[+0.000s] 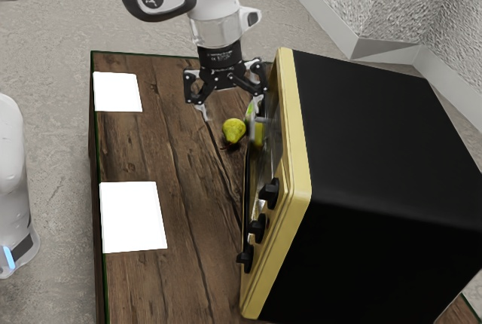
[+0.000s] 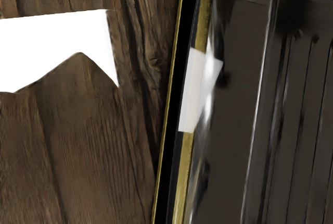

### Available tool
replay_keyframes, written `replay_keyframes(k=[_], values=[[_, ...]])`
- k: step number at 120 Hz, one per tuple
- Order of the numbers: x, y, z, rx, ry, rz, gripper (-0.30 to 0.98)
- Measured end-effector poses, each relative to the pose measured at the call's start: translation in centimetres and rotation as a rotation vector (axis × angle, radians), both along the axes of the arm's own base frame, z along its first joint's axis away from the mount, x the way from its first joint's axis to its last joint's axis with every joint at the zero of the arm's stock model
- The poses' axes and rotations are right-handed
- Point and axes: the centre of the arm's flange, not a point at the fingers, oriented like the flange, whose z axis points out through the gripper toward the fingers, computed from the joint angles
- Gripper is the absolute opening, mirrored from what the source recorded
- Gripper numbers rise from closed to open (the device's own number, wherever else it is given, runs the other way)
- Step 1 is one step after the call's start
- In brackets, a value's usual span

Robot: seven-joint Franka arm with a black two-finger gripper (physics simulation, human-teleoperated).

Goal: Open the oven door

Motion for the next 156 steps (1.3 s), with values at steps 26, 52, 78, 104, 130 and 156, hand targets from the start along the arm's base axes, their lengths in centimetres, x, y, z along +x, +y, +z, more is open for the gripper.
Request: replay_keyframes(k=[26, 52, 78, 104, 130, 156], values=[[-1.9, 0.3, -0.7, -0.004, -0.010, 0.013, 0.68], [-3.6, 0.6, -1.2, -0.008, -0.024, 0.027, 0.68], [-6.0, 1.1, -1.7, -0.014, -0.045, 0.047, 0.68], [-8.0, 1.3, -2.7, -0.022, -0.056, 0.059, 0.68], [-9.9, 1.9, -3.5, -0.022, -0.072, 0.070, 0.68], [-11.4, 2.6, -4.2, -0.030, -0.084, 0.082, 0.68]])
